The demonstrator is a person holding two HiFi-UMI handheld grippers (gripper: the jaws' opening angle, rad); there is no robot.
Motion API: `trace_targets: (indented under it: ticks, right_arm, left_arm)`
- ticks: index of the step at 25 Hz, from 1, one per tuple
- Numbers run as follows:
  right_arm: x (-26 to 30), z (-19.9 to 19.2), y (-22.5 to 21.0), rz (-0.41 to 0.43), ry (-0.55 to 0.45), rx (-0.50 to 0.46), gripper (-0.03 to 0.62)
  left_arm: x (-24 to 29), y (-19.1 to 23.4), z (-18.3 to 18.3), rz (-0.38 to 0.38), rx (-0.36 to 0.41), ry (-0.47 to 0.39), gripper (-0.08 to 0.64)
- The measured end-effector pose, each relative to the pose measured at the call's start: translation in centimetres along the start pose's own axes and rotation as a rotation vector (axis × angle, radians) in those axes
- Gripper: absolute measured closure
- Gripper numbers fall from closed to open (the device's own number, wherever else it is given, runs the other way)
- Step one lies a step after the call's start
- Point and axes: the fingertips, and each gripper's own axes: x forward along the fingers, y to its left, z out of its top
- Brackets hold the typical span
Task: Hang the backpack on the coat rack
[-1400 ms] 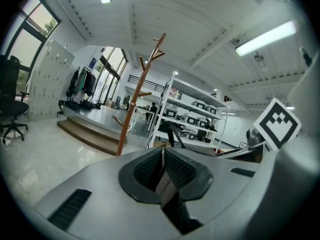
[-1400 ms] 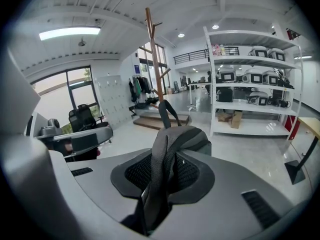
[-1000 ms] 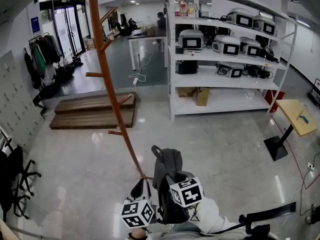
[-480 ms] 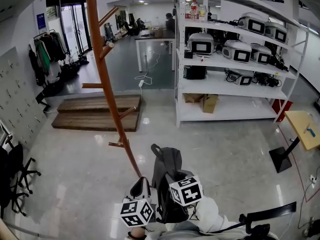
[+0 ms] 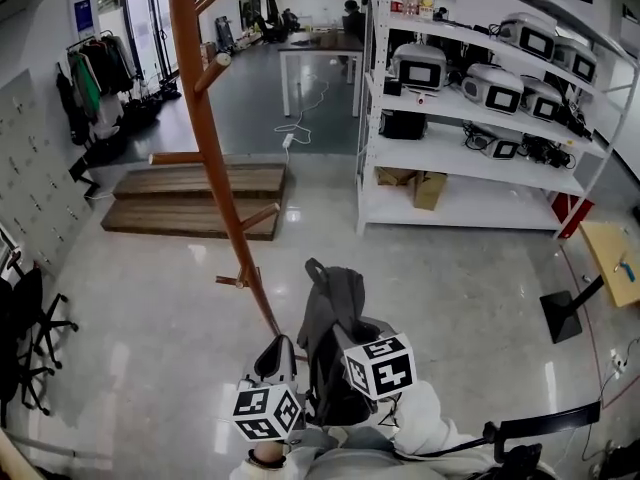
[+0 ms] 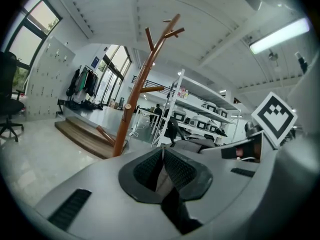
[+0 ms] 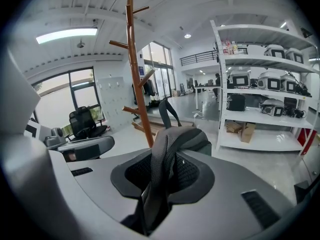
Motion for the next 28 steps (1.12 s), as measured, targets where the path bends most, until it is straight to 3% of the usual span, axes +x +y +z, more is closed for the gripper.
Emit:
trace_targets:
  ticks: [11, 17, 22, 28]
  right_arm:
    - [-1.8, 9.3, -1.5, 0.051, -0.097, -0.028, 0.506]
    - [-2.5, 13.9, -0.7, 0.037, -0.162, -0.132, 0.506]
    - [-1.5, 15.9, 0.1, 0.045, -0.176, -0.184, 0.506]
    - [-0.2, 16.0, 1.1, 0.082, -0.177, -0.163, 0.506]
  left_arm:
    - [1.7, 2.1, 1.7, -0.008, -0.018, -0.013, 0.545]
    - [1.6, 3.1, 2.2, 0.007, -0.024, -0.021, 0.545]
    - [1.3, 4.0, 2.4, 0.015, -0.023, -0.025, 0.545]
    - [0.7, 5.4, 2.3, 0.046, -0.031, -0.026, 0.545]
